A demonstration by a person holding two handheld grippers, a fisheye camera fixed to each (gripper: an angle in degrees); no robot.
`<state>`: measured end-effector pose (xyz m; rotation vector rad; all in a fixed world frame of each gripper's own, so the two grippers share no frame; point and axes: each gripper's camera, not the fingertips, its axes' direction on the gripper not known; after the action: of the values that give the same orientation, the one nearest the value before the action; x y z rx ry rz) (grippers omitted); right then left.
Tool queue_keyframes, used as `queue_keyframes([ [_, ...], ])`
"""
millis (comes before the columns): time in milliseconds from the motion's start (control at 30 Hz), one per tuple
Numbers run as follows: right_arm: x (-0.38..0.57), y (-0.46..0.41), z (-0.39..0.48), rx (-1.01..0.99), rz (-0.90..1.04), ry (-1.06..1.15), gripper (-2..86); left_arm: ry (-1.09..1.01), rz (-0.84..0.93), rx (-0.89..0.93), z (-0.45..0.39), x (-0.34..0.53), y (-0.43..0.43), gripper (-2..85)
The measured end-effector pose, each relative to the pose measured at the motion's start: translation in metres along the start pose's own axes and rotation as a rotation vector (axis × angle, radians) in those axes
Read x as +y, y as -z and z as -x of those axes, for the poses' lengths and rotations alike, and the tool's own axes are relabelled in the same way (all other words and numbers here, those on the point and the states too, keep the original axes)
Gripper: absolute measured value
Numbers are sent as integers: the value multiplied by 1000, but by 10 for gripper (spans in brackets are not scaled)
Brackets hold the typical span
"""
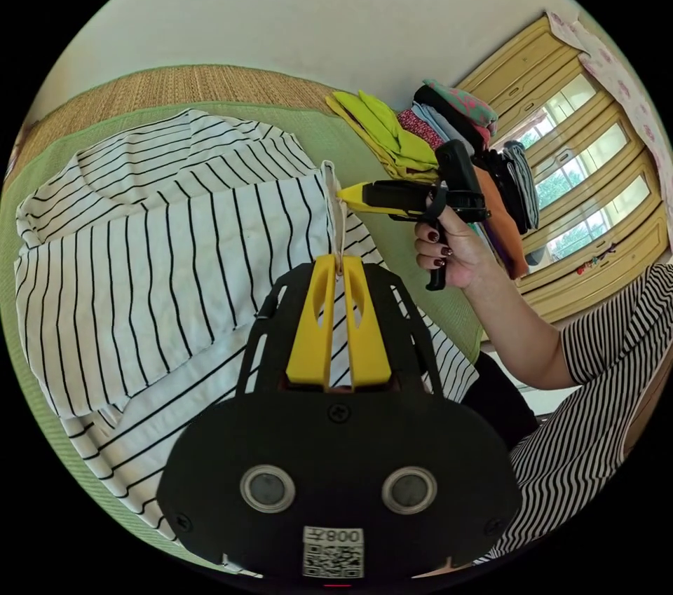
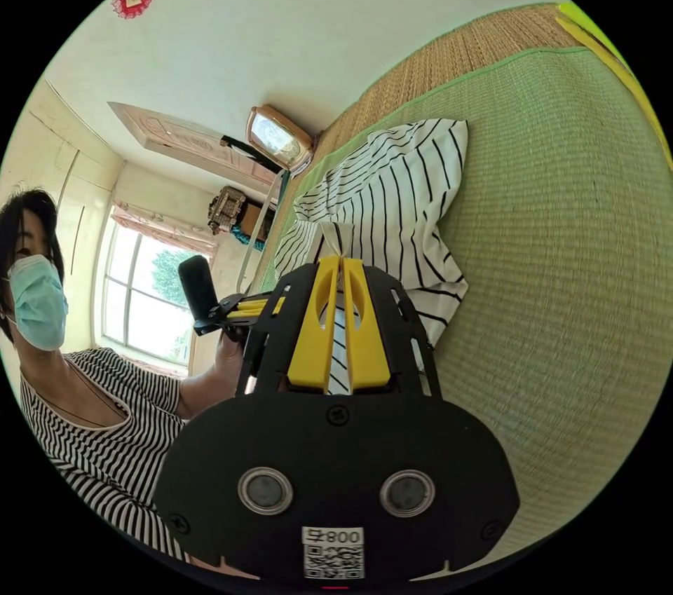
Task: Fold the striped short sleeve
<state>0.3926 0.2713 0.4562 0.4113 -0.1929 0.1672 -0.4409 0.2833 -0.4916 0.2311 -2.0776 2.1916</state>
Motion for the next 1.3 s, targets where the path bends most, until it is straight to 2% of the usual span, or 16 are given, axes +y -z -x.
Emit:
queue_keyframes([
  [167, -2, -1, -8, 20, 16, -26, 5, 2, 72, 16, 9, -17, -30, 26],
  [267, 3, 9, -3, 97, -8, -40, 3, -9, 115, -12, 12, -22, -42, 32],
  [400, 7, 14, 25, 124, -45, 19, 1, -12, 104, -19, 18, -24, -42, 44],
  [467, 1, -6, 41, 140, 19, 72, 1, 5, 93, 4, 27, -25, -38, 52],
  [600, -7, -67, 47, 352, 187, 99, 0, 6, 67, 31, 35, -24, -27, 65],
  [633, -5, -70, 47, 336, 176, 102, 1, 6, 62, 52, 38, -22, -22, 68],
  [800, 4, -76, 54, 367, 179, 104, 2, 122, -138, 81, 73, 13, 38, 72],
  [967, 4, -93, 96, 380, 140, 204, 9, 505, -463, -18, 162, 103, 129, 82],
  [1033, -10, -124, 125, 329, 153, 288, 19, 601, -528, -28, 188, 128, 147, 88],
  [1167, -43, -200, 171, 273, 225, 426, 40, 721, -658, 129, 239, 160, 162, 98],
  [1300, -88, -303, 219, 245, 327, 559, 57, 737, -726, 268, 268, 170, 163, 79],
])
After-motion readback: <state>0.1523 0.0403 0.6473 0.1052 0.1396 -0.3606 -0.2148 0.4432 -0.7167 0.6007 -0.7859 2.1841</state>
